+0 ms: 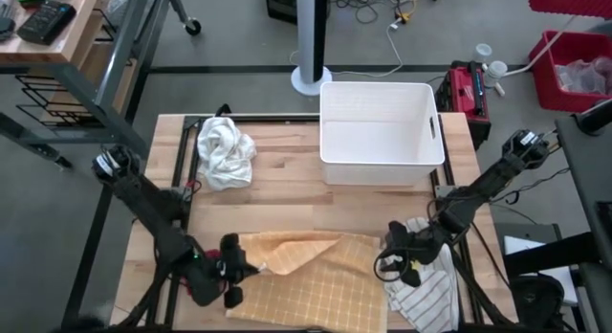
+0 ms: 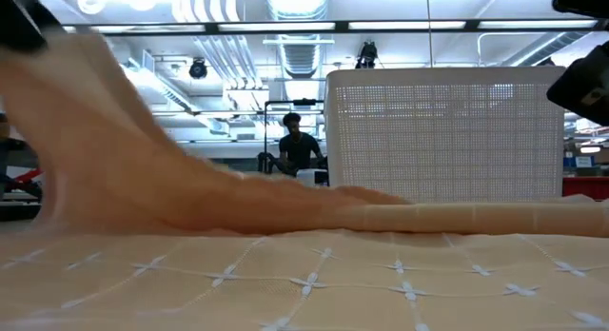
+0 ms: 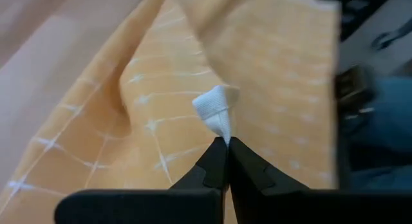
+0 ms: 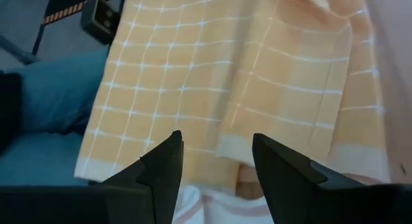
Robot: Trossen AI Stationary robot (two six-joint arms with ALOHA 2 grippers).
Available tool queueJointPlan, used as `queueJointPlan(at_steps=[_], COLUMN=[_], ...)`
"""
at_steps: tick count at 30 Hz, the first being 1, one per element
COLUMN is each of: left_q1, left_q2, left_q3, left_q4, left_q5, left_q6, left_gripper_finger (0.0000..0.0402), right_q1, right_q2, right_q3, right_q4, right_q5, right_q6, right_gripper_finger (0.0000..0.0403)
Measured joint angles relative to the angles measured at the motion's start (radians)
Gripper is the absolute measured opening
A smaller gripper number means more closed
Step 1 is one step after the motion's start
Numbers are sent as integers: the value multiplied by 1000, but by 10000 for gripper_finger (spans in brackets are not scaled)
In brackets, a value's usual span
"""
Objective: Fold towel
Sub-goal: Fold the yellow kitchen towel
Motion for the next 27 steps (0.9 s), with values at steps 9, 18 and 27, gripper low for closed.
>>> queueJointPlan(at_steps=[9,18,27], left_q1=[-81,-114,-147], left_q2=[0,28,48], left_q3=[5,6,6], left_q4=[110,151,214], left_q5=[-66,-24,-20], left_q6=[-40,-134,-143], left_gripper_finger=[0,0,0], right_q1=[14,12,-2], right_q2=[94,269,329], right_q3=[1,72,137], right_q4=[-41,-87,-128], right_q5=[28,114,165], right_q6=[-24,-31,-82], right_gripper_finger=[181,181,179])
